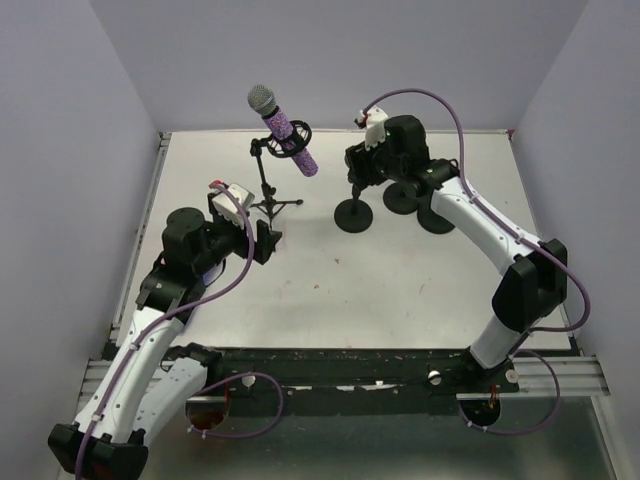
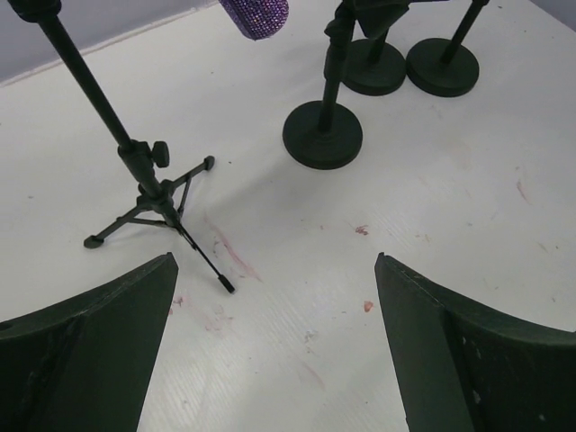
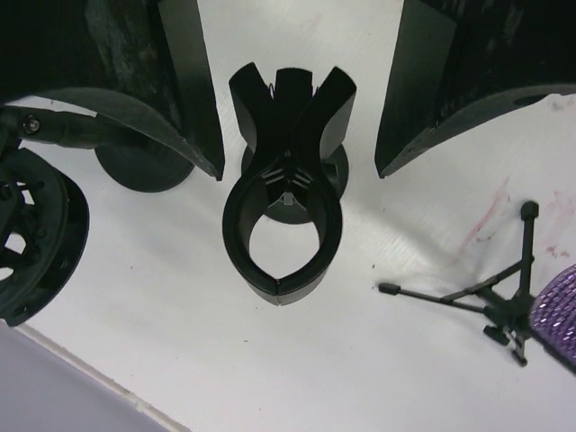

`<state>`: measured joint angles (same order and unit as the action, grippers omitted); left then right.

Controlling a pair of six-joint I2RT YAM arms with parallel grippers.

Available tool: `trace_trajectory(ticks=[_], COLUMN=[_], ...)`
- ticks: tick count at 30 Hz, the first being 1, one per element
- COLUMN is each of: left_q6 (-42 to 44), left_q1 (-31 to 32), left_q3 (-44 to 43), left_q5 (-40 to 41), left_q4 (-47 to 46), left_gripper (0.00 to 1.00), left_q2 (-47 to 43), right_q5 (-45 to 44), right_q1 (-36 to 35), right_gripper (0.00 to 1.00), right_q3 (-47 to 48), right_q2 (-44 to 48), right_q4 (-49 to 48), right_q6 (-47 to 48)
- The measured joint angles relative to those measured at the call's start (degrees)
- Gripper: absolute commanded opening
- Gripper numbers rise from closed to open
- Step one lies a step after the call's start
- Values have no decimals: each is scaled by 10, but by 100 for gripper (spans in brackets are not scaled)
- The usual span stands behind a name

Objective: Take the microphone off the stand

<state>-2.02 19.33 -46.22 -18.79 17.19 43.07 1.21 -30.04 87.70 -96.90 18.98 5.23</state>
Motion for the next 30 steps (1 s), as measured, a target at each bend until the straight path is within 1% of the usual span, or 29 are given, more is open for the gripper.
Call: trace_trajectory(ticks=[4,7,9,12,16,20,24,30], left_q6=[31,46,46,24,-13,-59,-113,-170], left_q1=[-22,-36,-54,-79,-93,-95,-95,-95], left_q3=[-11,-42,-78,-135,-196,-250,-257,-296], left_q5=[-14,-34,-54,-87,-117,-128,-127,-110], left_q4=[-2,1,-6,-30,-70,-129,-195,-237], left_gripper=[98,99,99,99,98,98,98,98], left_q2=[0,14,34,71,122,185,230,307], right_q5=[68,127,179,258,349,399,429,446], right_q1=[0,0,0,0,0,0,0,-3], right_gripper=[86,89,90,91,91,91,91,91], right_q3=[43,57,60,60,64,97,146,190], right_q2=[5,26,45,70,74,40,-7,-48], right_q4=[49,68,73,68,27,-15,-54,-78], right_q6=[31,51,62,73,68,43,23,18])
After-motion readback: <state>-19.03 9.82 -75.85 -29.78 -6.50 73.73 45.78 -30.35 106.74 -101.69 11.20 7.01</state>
